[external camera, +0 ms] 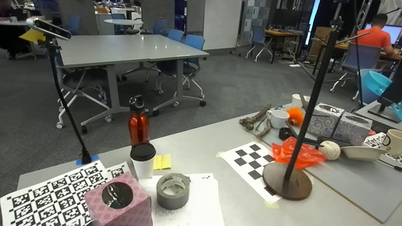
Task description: Place the blue peg on the black stand
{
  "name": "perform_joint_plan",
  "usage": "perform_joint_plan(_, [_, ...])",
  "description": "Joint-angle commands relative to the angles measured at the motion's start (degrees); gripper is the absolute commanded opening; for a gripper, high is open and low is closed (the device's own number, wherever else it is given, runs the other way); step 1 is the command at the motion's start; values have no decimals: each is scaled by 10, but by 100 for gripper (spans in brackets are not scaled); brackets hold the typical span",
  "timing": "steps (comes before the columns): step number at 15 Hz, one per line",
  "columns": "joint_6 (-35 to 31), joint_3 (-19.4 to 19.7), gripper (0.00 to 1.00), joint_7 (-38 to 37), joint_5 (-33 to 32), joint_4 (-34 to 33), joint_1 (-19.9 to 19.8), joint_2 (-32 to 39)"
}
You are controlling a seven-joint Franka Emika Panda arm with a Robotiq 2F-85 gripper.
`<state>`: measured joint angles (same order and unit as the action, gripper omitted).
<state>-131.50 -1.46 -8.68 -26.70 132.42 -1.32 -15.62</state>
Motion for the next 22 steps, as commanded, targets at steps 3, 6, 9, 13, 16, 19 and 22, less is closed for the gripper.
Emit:
perform_joint_plan(3, [-41,-1,35,-7,-47,13,-27,-1])
perform_joint_plan(6, [-65,5,35,-8,-67,11,-40,4])
perform_joint_plan(9, [-81,16,35,3,-57,5,-47,13])
perform_joint_plan(13, [-75,15,60,2,-52,9,-46,11])
perform_joint_plan(16, [-76,16,60,2,-52,9,-46,13])
perform_joint_plan(19, [-76,16,60,2,-52,9,-46,13])
perform_joint_plan(22, [-76,16,35,2,-52,9,-46,13])
